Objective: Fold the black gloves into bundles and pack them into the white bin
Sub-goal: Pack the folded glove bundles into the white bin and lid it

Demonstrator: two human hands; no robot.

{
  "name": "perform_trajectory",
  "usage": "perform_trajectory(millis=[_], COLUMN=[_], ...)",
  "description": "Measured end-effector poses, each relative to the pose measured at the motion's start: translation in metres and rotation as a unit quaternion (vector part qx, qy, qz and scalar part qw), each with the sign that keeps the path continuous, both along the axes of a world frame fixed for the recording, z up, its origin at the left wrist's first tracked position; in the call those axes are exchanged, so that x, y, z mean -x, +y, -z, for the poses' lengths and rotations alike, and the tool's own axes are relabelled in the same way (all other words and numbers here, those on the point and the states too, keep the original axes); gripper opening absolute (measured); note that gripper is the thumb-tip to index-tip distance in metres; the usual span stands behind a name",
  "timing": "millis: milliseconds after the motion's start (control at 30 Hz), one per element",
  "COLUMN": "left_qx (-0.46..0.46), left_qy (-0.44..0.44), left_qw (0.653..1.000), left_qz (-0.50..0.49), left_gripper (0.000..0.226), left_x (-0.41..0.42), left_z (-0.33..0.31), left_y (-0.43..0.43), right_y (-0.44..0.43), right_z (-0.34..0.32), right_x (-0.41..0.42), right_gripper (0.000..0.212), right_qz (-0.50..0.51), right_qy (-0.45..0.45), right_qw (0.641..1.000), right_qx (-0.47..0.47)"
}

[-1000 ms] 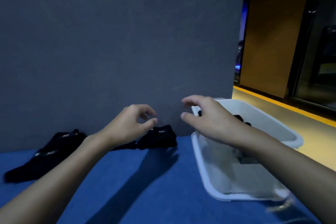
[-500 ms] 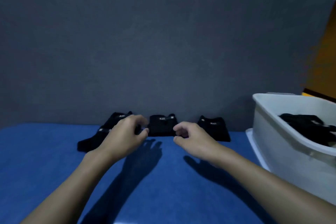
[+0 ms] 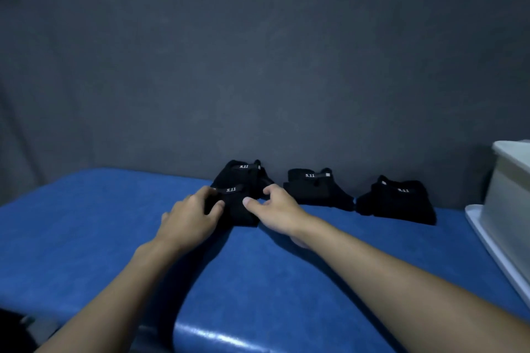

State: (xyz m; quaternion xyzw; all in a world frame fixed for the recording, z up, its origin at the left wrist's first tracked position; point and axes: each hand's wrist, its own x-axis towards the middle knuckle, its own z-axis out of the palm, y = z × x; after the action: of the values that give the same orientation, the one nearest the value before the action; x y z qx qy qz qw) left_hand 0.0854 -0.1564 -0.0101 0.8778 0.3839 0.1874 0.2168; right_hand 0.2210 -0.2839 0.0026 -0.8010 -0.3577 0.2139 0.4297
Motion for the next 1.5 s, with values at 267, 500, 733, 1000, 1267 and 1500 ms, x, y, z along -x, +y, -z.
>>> perform_trajectory(millis=[267, 500, 733, 1000, 1267, 1500], left_qx=[0.024, 0.066, 0.078, 0.067, 0.076, 0.197], left_qy=[-0.053, -0.085, -0.091, 0.023, 0.033, -0.074], left_qw=[0.998, 0.994, 0.989, 0.991, 0.983, 0.955], left_qz=[0.016, 0.033, 0.089, 0.116, 0.162, 0.21], left_gripper=[0.023, 0.035, 0.021, 0.064, 0.038, 0.027], left_x=[-0.004, -0.006, -0.016, -0.03, -0.037, -0.035], left_z=[0.0, 0.0, -0.003, -0.005, -0.004, -0.015], left_y=[-0.006, -0.016, -0.048, -0.073, -0.098, -0.114], right_y=[-0.001, -0.023, -0.065, -0.123, -0.146, -0.156], right_z=[0.005, 0.004, 0.002, 0.001, -0.002, 0.001], right_x=[-0.004, -0.005, -0.011, -0.024, -0.026, -0.023], right_gripper=[0.064, 0.046, 0.047, 0.046, 0.028, 0.015], right_qz=[0.024, 0.012, 0.009, 0.006, 0.012, -0.01], right_qy=[-0.011, -0.035, -0.05, -0.059, -0.004, -0.003], right_qw=[1.0, 0.999, 0.999, 0.998, 1.0, 1.0], right_qx=[-0.008, -0.012, -0.002, 0.025, 0.01, 0.002])
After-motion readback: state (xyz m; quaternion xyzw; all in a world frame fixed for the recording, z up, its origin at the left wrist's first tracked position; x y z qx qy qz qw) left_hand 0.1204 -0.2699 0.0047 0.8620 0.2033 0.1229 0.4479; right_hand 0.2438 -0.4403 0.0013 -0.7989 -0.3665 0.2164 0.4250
